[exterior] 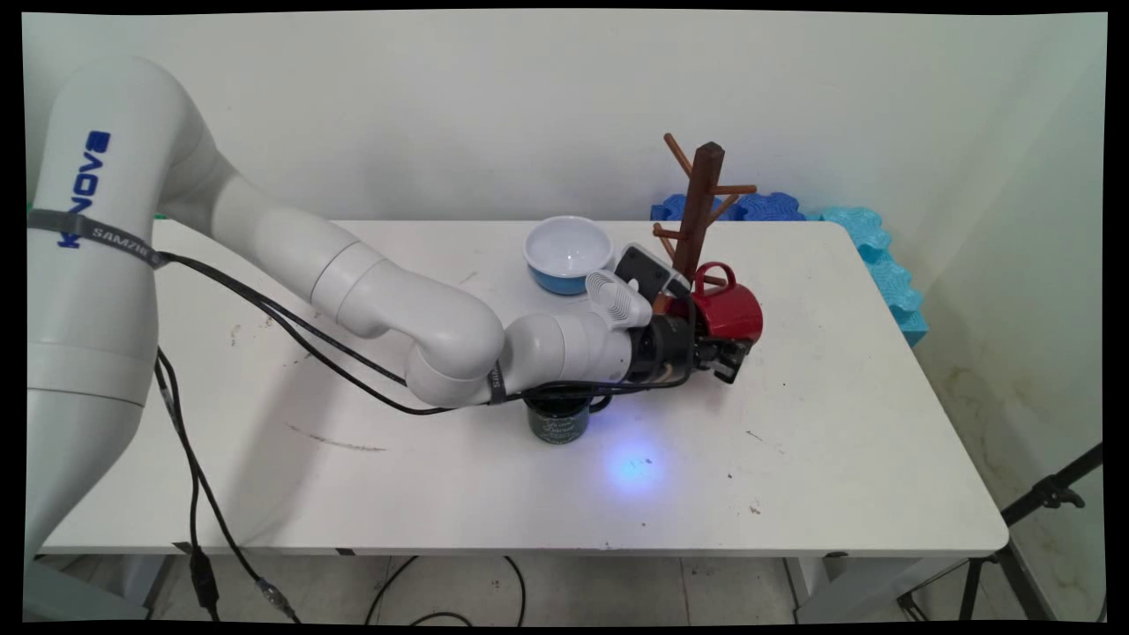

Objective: Place the picked object on the table

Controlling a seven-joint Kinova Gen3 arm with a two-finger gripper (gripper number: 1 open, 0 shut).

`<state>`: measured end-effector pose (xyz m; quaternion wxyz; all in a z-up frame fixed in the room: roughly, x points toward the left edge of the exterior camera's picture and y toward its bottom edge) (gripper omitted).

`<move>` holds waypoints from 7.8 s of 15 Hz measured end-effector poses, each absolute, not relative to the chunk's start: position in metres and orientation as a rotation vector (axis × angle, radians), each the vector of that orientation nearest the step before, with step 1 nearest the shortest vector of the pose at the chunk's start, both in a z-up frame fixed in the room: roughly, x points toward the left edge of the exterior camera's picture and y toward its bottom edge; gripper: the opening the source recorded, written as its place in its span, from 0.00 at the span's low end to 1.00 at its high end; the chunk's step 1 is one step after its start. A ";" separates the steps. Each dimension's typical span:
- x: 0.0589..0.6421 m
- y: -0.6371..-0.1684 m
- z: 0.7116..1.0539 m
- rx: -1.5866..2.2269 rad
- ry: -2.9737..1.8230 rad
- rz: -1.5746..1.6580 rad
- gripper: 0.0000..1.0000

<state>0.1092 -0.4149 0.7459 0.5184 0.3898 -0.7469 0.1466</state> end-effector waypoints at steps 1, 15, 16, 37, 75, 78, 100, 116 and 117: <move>0.109 -0.415 0.749 0.933 -1.789 0.351 0.00; 0.097 -0.397 0.786 0.916 -1.774 0.292 0.00; 0.097 -0.395 0.788 0.914 -1.775 0.286 0.00; 0.138 -0.354 0.840 0.788 -1.920 0.231 0.00; 0.223 -0.349 0.968 0.060 -2.680 0.600 0.00; 0.222 -0.355 0.972 0.037 -2.767 0.584 0.00; 0.216 -0.447 0.948 0.106 -3.097 0.354 0.00; 0.220 -0.507 0.892 0.132 -3.067 0.173 0.00; 0.221 -0.509 0.889 0.134 -3.064 0.166 0.00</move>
